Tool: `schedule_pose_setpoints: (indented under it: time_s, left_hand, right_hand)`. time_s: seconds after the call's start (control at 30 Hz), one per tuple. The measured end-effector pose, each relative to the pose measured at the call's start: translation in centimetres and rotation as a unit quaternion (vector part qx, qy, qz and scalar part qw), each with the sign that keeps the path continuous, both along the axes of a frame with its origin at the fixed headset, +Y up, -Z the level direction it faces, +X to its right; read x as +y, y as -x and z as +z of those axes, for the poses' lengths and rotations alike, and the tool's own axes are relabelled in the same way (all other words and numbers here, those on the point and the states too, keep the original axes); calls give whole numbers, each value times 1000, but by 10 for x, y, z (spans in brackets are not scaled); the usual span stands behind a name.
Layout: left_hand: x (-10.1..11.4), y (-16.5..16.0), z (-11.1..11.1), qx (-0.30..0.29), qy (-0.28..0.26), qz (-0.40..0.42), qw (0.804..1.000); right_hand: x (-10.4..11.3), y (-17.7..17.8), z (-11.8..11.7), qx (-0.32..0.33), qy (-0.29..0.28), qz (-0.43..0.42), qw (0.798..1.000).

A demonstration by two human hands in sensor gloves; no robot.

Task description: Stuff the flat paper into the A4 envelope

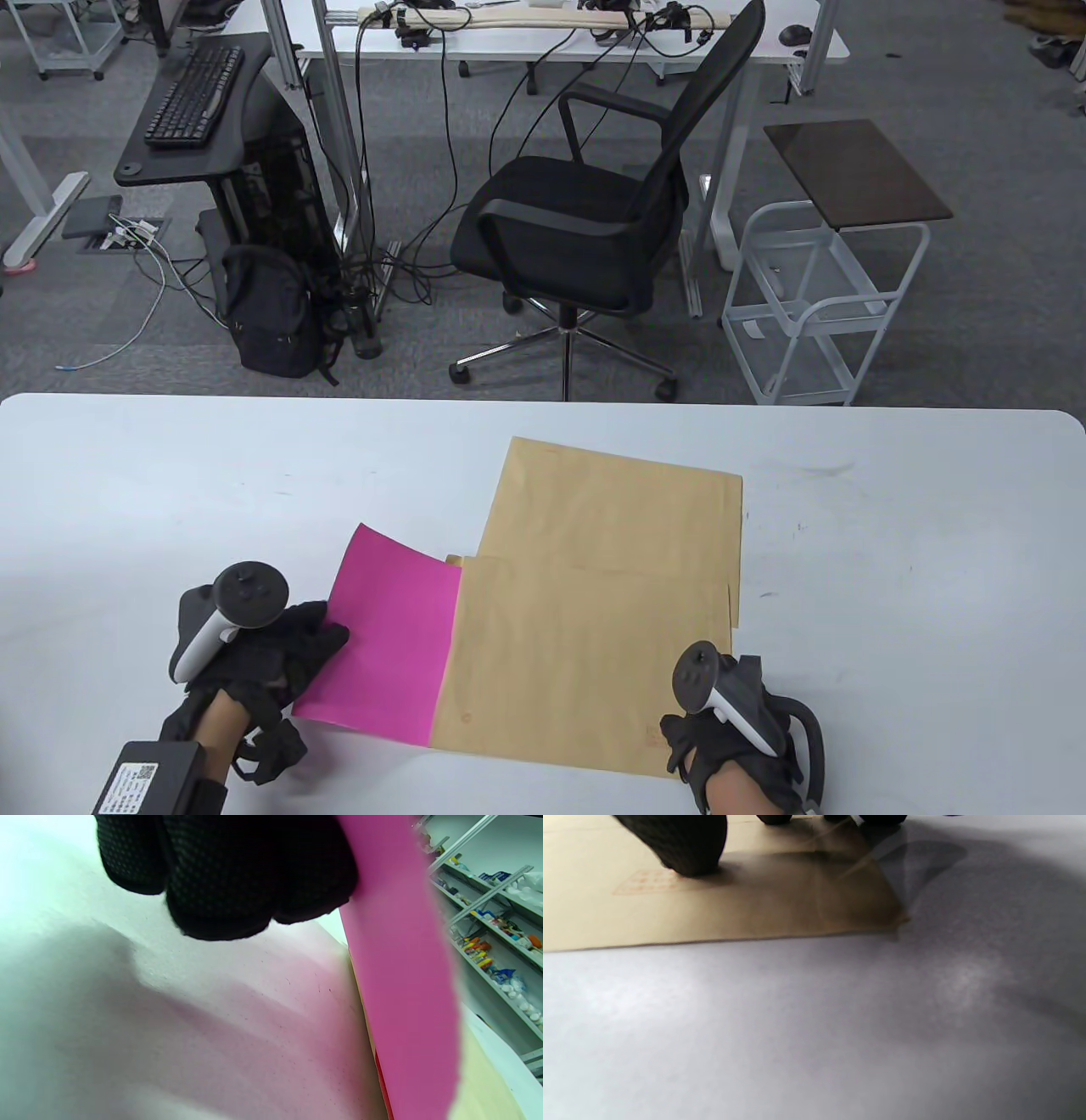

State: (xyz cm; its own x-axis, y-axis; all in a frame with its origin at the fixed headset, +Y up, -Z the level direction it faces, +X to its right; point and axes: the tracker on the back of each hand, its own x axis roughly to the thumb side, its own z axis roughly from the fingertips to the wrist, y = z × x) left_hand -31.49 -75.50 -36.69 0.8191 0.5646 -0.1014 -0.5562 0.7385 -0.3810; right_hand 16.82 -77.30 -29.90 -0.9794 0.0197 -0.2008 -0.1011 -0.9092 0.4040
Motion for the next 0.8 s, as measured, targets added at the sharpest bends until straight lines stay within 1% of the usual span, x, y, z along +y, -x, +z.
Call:
schedule_pose_setpoints:
  time_s: [0.5,0.8]
  left_hand:
    - [-8,-20,-1,-5,4,-23,1000]
    - [-16,-35,-1,5,5,-39,999]
  right_hand:
    - [-1,1,1,-5,3,-5,1000]
    - [0,-1,1,-13,-3,-6,1000]
